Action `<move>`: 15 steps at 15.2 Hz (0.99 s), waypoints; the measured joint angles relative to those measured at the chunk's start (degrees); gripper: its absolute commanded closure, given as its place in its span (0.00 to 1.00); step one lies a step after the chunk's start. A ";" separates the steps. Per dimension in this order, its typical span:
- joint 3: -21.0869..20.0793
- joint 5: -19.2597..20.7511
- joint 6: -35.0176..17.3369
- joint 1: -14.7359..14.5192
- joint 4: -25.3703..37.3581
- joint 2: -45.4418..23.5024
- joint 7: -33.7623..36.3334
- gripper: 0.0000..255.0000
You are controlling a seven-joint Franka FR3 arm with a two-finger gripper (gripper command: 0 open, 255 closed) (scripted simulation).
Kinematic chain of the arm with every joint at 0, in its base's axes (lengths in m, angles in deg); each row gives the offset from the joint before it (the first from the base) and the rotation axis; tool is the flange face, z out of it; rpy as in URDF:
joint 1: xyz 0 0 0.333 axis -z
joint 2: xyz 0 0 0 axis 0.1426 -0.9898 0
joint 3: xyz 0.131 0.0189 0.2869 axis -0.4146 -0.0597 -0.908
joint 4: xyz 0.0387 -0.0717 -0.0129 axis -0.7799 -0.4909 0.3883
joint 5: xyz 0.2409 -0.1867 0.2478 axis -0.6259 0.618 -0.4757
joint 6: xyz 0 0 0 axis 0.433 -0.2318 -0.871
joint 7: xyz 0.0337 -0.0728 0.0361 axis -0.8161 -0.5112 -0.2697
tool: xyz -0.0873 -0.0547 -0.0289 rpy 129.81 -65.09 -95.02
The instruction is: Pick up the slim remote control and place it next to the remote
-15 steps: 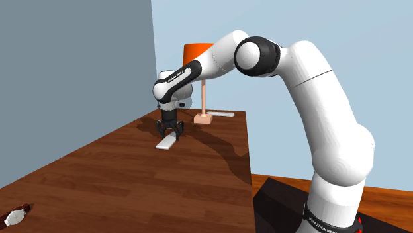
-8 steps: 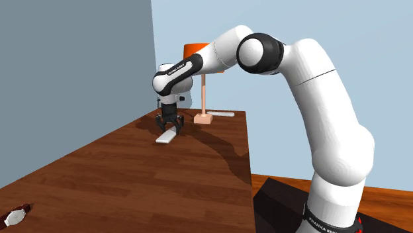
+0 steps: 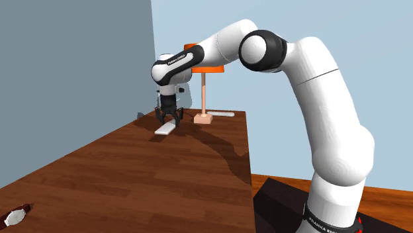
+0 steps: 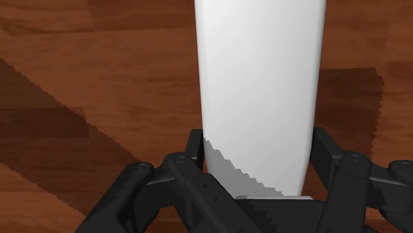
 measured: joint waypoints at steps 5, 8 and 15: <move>0.45 -0.39 0.97 1.69 -1.13 2.10 -2.16 1.00; 1.27 -0.85 0.05 4.16 -3.77 3.84 -5.41 1.00; 3.62 -1.89 -1.65 10.27 -9.07 7.46 -13.92 1.00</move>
